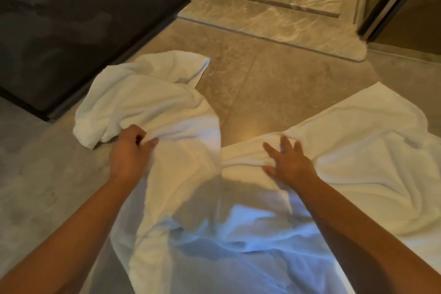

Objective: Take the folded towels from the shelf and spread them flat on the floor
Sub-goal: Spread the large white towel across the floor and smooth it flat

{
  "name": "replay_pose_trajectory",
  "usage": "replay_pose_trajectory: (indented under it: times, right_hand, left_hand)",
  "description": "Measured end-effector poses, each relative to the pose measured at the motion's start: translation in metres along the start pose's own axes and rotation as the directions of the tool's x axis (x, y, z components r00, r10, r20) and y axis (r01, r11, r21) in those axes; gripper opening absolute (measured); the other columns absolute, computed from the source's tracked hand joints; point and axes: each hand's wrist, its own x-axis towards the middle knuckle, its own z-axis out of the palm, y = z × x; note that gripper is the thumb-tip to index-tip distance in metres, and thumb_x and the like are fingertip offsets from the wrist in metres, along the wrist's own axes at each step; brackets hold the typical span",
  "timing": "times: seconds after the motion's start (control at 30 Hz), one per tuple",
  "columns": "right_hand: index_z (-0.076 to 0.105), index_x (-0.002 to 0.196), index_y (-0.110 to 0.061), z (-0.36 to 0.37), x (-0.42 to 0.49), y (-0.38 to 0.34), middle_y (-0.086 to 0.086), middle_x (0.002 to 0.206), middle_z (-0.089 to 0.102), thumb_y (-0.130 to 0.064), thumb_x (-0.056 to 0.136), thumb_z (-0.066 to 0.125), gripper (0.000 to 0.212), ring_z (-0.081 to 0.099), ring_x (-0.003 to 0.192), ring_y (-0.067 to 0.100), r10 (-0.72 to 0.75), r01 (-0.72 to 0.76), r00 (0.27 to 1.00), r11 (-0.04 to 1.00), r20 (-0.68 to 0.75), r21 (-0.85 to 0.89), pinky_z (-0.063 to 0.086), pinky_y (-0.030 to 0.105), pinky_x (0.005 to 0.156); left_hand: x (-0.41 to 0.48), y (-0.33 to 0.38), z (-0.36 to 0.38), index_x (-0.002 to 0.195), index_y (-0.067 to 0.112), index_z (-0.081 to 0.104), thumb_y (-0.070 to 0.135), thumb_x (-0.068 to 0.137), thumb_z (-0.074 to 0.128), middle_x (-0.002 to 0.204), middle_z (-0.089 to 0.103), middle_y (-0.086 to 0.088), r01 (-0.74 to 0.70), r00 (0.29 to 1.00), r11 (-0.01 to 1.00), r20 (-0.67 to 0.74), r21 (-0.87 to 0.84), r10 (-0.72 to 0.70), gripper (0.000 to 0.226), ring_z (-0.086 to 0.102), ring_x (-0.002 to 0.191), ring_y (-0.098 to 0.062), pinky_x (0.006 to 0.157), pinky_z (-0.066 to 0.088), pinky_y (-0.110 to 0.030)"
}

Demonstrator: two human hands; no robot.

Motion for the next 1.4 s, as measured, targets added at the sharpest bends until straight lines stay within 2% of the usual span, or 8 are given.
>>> replay_pose_trajectory:
  times: [0.23,0.47,0.57,0.67,0.73,0.83,1.0,1.4]
  right_hand:
    - [0.014,0.142,-0.039,-0.013,-0.012,0.048,0.017,0.151,0.011,-0.057,0.084,0.046,0.068,0.021,0.135,0.045,0.270,-0.258,0.962,0.947,-0.039,0.189,0.029,0.058,0.106]
    - [0.028,0.139,-0.026,-0.048,-0.022,0.025,0.019,0.139,0.034,-0.046,0.083,0.055,0.065,0.040,0.127,0.036,0.277,-0.275,0.961,0.958,-0.014,0.085,0.040,0.043,0.099]
    - [0.032,0.141,-0.027,-0.050,-0.015,-0.043,0.008,0.148,0.030,-0.026,0.090,0.048,0.053,0.032,0.135,0.026,-0.205,0.218,0.958,0.975,-0.201,0.045,0.039,0.038,0.104]
    - [0.040,0.137,-0.025,-0.038,-0.011,-0.092,0.009,0.137,0.041,-0.019,0.091,0.048,0.046,0.043,0.123,0.028,-0.437,0.447,0.889,0.893,-0.134,0.049,0.044,0.036,0.093]
    - [0.042,0.136,-0.023,-0.030,-0.008,-0.096,0.013,0.127,0.047,-0.018,0.094,0.045,0.043,0.050,0.113,0.030,-0.418,0.433,0.898,0.895,-0.136,0.104,0.044,0.035,0.087]
    - [0.048,0.133,-0.015,-0.033,-0.005,-0.086,0.018,0.125,0.055,-0.015,0.096,0.042,0.037,0.054,0.114,0.031,-0.270,0.349,0.929,0.866,-0.254,0.357,0.038,0.031,0.093]
    - [0.063,0.114,-0.007,-0.035,0.011,-0.072,0.018,0.113,0.059,-0.008,0.095,0.043,0.028,0.057,0.106,0.033,-0.207,0.262,0.955,0.923,-0.213,0.281,0.044,0.037,0.091]
    - [0.061,0.100,-0.005,-0.032,0.030,-0.074,0.017,0.111,0.059,-0.010,0.087,0.052,0.016,0.057,0.100,0.034,-0.089,0.096,0.995,0.977,-0.044,0.189,0.045,0.033,0.078]
  left_hand:
    - [-0.034,-0.058,-0.067,0.100,0.012,0.051,0.022,0.088,0.059,0.092,0.055,-0.009,0.209,0.931,0.960,-0.262,-0.185,-0.253,0.017,0.051,0.081,-0.023,0.066,0.038,-0.038]
    - [-0.077,-0.100,-0.064,0.088,0.005,0.051,0.010,0.085,0.063,0.074,0.053,-0.013,0.433,0.874,0.893,0.183,0.126,-0.449,0.013,0.051,0.072,-0.027,0.068,0.039,-0.039]
    - [-0.072,-0.093,-0.067,0.102,0.005,0.055,0.011,0.085,0.060,0.090,0.059,-0.013,0.331,0.800,0.847,0.352,0.416,-0.486,0.019,0.053,0.083,-0.027,0.072,0.038,-0.032]
    - [-0.052,-0.069,-0.077,0.106,0.005,0.055,0.014,0.088,0.054,0.104,0.061,-0.019,0.231,0.894,0.836,0.230,0.497,-0.384,0.020,0.056,0.088,-0.032,0.074,0.043,-0.036]
    - [-0.038,-0.051,-0.078,0.110,0.004,0.058,0.015,0.087,0.057,0.109,0.061,-0.022,0.061,0.990,0.911,0.090,0.408,-0.107,0.025,0.058,0.093,-0.037,0.080,0.048,-0.043]
    - [-0.015,-0.025,-0.059,0.115,0.005,0.060,0.022,0.086,0.062,0.116,0.061,-0.021,-0.250,0.968,0.917,0.093,0.312,0.233,0.033,0.057,0.103,-0.040,0.087,0.045,-0.047]
    - [-0.004,-0.032,0.002,0.147,0.027,0.015,0.048,0.078,0.066,0.152,0.020,-0.014,-0.151,0.851,0.931,0.523,0.332,-0.049,0.088,0.025,0.136,-0.034,0.110,0.028,-0.044]
    - [-0.020,-0.049,0.027,0.144,0.035,-0.014,0.053,0.066,0.074,0.155,0.007,-0.010,-0.109,0.842,0.908,0.523,0.405,-0.132,0.119,0.022,0.136,-0.033,0.103,0.035,-0.047]
